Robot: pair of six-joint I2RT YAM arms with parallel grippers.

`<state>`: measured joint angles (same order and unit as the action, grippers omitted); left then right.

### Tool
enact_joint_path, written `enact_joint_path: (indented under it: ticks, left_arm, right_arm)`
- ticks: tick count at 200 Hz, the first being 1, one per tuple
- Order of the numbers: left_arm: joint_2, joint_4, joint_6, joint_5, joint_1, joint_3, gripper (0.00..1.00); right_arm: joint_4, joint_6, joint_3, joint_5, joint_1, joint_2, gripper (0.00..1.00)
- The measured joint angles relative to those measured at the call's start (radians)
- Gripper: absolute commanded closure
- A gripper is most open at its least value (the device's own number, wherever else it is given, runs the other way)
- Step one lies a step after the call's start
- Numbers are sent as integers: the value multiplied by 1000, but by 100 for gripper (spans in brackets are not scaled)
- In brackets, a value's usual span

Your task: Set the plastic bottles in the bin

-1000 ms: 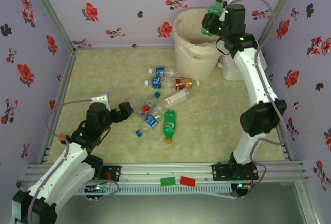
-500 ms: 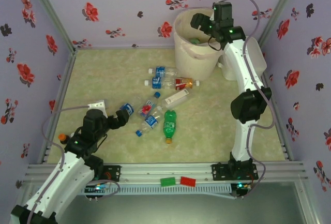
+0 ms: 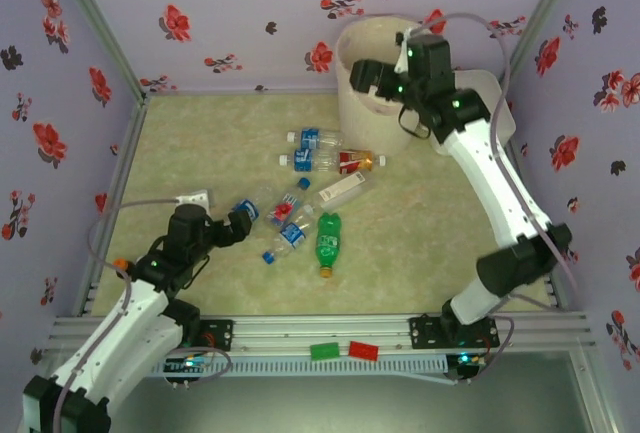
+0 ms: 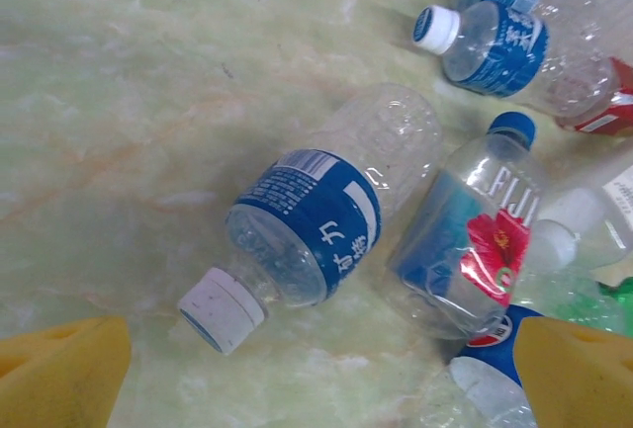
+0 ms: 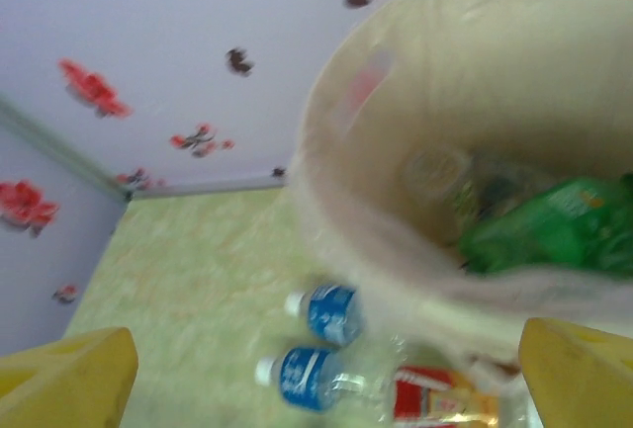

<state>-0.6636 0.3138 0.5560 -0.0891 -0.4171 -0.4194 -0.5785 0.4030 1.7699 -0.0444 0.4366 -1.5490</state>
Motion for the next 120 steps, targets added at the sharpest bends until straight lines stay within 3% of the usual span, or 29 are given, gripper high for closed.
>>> enact_joint_path:
  ticks: [49,120]
  left_arm:
    - [-232,-76,-100,-24,6,-114,0]
    - [-518,-124,-183,50,36,-240,0]
  right_arm:
    - [95,45,-402,16,161,224,0]
    - [266,265,-842,108,293,332,0]
